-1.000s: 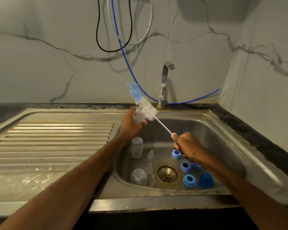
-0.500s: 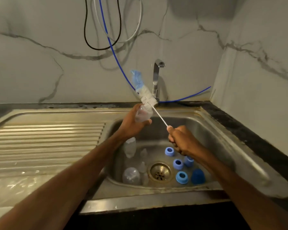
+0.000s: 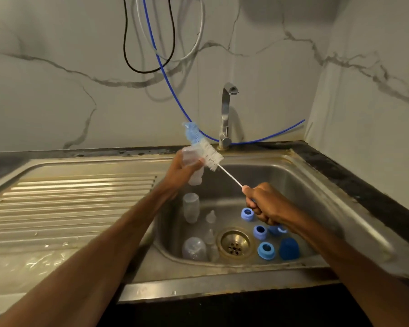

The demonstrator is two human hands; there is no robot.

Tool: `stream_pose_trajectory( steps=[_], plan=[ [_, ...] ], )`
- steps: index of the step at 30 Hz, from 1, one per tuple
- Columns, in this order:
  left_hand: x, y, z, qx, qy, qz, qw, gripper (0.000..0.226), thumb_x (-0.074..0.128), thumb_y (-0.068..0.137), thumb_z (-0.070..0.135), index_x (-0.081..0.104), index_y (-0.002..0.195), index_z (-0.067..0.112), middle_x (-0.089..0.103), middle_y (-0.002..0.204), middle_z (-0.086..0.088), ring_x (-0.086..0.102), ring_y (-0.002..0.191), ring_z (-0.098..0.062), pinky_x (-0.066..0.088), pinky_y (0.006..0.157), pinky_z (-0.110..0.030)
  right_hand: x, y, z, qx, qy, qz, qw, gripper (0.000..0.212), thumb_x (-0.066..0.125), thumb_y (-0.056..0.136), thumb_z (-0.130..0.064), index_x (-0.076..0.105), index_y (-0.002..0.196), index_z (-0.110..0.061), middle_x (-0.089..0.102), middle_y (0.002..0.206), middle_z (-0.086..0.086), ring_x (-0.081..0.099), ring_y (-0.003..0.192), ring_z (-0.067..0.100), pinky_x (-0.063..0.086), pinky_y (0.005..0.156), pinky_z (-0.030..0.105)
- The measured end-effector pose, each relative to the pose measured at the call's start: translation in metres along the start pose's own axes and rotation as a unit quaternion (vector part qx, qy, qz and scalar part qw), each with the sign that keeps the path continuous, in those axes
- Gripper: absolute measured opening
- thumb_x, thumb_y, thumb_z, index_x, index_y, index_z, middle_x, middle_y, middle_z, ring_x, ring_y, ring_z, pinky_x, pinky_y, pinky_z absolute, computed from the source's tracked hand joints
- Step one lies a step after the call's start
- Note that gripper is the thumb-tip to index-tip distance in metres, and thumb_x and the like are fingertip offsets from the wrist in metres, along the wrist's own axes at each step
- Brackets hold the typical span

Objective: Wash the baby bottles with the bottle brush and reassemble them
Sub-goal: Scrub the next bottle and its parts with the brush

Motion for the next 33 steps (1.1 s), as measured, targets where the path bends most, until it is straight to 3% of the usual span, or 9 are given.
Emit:
stream_pose_trajectory(
  steps=[3,5,8,12,14,17,23,30,33],
  plan=[
    [0.038,-0.009,0.0,-0.055,-0.049,-0.071,0.995,0.072,0.075,0.084,0.058,0.05,0.135,0.013,0.064,0.114,-0.011,0.066,0.103,-0.028,0.061,0.082,-0.046,-0.003,0.003,-0.009,-0.004,0.018,0.028,0.999,0.051,0.04,0.106,-0.037,0.045,0.06,-0.014,0.034,0.046,0.0,0.026,0.033,0.01,0.02,0.036,0.018],
    [0.045,-0.012,0.002,-0.076,-0.037,-0.035,0.996,0.063,0.062,0.094,0.059,0.044,0.143,0.023,0.063,0.124,-0.01,0.067,0.108,-0.025,0.062,0.074,-0.037,-0.01,0.003,-0.01,-0.006,0.03,0.05,0.998,0.049,0.041,0.105,-0.037,0.047,0.061,-0.015,0.036,0.046,-0.001,0.027,0.033,0.01,0.021,0.037,0.019],
    [0.027,-0.01,-0.013,-0.128,-0.051,0.043,0.99,0.061,0.053,0.098,0.059,0.04,0.143,0.019,0.062,0.123,-0.017,0.067,0.095,-0.024,0.057,0.065,-0.033,-0.015,0.0,-0.004,-0.003,0.038,0.056,0.998,0.048,0.042,0.104,-0.037,0.049,0.063,-0.015,0.037,0.047,-0.002,0.029,0.033,0.008,0.022,0.037,0.019],
    [0.006,-0.017,-0.029,-0.223,-0.266,0.102,0.932,0.057,0.073,0.09,0.048,0.051,0.126,0.011,0.064,0.122,-0.022,0.07,0.103,-0.032,0.063,0.074,-0.036,0.003,-0.002,-0.004,-0.006,0.034,0.017,0.999,0.048,0.042,0.106,-0.037,0.048,0.063,-0.015,0.035,0.048,-0.002,0.027,0.034,0.008,0.02,0.036,0.018],
    [0.006,-0.017,-0.023,-0.209,-0.327,0.1,0.916,0.051,0.08,0.086,0.033,0.057,0.123,0.008,0.067,0.122,-0.021,0.071,0.108,-0.031,0.063,0.081,-0.036,0.012,-0.002,-0.007,-0.017,0.039,0.004,0.999,0.051,0.041,0.106,-0.038,0.047,0.062,-0.016,0.035,0.047,-0.002,0.026,0.035,0.008,0.019,0.037,0.018],
    [0.01,-0.015,-0.016,-0.186,-0.342,0.093,0.916,0.059,0.085,0.082,0.021,0.06,0.133,0.005,0.072,0.12,-0.018,0.076,0.098,-0.025,0.062,0.074,-0.03,0.016,-0.003,-0.01,-0.036,0.04,0.003,0.999,0.051,0.04,0.107,-0.039,0.046,0.061,-0.016,0.036,0.048,-0.002,0.026,0.036,0.009,0.02,0.039,0.019],
    [0.0,-0.016,-0.018,-0.191,-0.39,0.133,0.891,0.052,0.078,0.09,0.028,0.055,0.132,0.007,0.067,0.122,-0.023,0.072,0.104,-0.035,0.064,0.069,-0.037,0.019,-0.011,-0.019,-0.095,-0.023,0.0,0.995,0.05,0.041,0.107,-0.034,0.047,0.063,-0.012,0.038,0.052,0.005,0.029,0.036,0.008,0.024,0.037,0.02],
    [0.028,-0.016,-0.012,-0.182,-0.363,0.109,0.907,0.058,0.078,0.089,0.025,0.052,0.135,0.002,0.065,0.125,-0.026,0.072,0.106,-0.037,0.065,0.073,-0.039,0.012,-0.007,-0.025,-0.105,-0.015,0.053,0.993,0.05,0.042,0.108,-0.033,0.05,0.065,-0.009,0.039,0.049,0.003,0.031,0.033,0.007,0.025,0.034,0.018],
    [0.002,-0.014,-0.014,-0.165,-0.418,0.17,0.877,0.05,0.076,0.091,0.021,0.055,0.132,0.003,0.066,0.125,-0.025,0.072,0.104,-0.036,0.065,0.074,-0.042,0.021,-0.011,-0.018,-0.098,-0.018,0.006,0.995,0.05,0.041,0.108,-0.035,0.05,0.066,-0.009,0.038,0.053,0.007,0.028,0.035,0.008,0.023,0.035,0.019]
  ],
)
Point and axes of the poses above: each hand's wrist, its own y-axis towards the middle knuckle, its own x-axis out of the palm, z = x × y, the point moved 9 cm from there along y, towards the middle knuckle
